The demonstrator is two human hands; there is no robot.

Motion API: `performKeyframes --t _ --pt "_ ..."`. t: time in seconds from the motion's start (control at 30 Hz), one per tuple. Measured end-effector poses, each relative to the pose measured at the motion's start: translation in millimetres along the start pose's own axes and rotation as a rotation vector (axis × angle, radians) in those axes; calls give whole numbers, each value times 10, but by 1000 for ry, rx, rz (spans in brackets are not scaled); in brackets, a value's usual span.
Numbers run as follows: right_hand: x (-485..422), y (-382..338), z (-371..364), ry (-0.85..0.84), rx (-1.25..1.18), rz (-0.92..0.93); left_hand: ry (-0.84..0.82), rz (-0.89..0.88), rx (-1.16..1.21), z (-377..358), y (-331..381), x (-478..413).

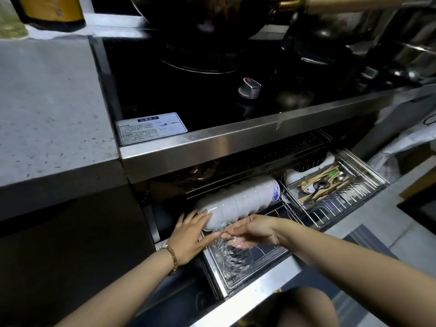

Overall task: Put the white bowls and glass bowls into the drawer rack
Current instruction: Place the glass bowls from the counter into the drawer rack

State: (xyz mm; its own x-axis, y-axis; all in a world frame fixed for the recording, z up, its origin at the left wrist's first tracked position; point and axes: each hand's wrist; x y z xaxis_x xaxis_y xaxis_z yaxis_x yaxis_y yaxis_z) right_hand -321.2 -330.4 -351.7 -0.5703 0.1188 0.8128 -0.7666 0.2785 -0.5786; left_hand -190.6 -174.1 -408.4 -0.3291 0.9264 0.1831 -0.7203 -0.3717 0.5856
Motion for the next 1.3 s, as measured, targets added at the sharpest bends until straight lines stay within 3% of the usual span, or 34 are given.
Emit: performKeyframes --t 0.37,0.67,0.93,1.17,1.3 --pt "-278 43 -21 -38 101 -118 29 -76 -69 -183 -166 79" --pt "-313 103 27 -17 41 -106 52 -73 -39 -185 -154 89" --pt "-234 63 33 100 366 -32 8 -36 -10 -131 -102 96" --pt "178 -90 -13 363 698 198 -22 -5 194 159 171 218" --pt "690 -228 -53 451 702 393 64 -76 277 502 434 361"
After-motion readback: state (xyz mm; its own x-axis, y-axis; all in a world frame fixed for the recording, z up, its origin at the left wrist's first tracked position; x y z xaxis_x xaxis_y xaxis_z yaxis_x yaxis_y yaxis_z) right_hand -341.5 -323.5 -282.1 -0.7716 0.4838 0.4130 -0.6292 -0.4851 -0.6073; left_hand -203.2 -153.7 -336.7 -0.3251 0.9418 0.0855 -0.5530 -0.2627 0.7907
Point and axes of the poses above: each hand's wrist, its own x-axis away from the middle knuckle, its own z-axis out of the back of the hand, y = z × x, and after that the axes turned 4 degrees about x, right-handed
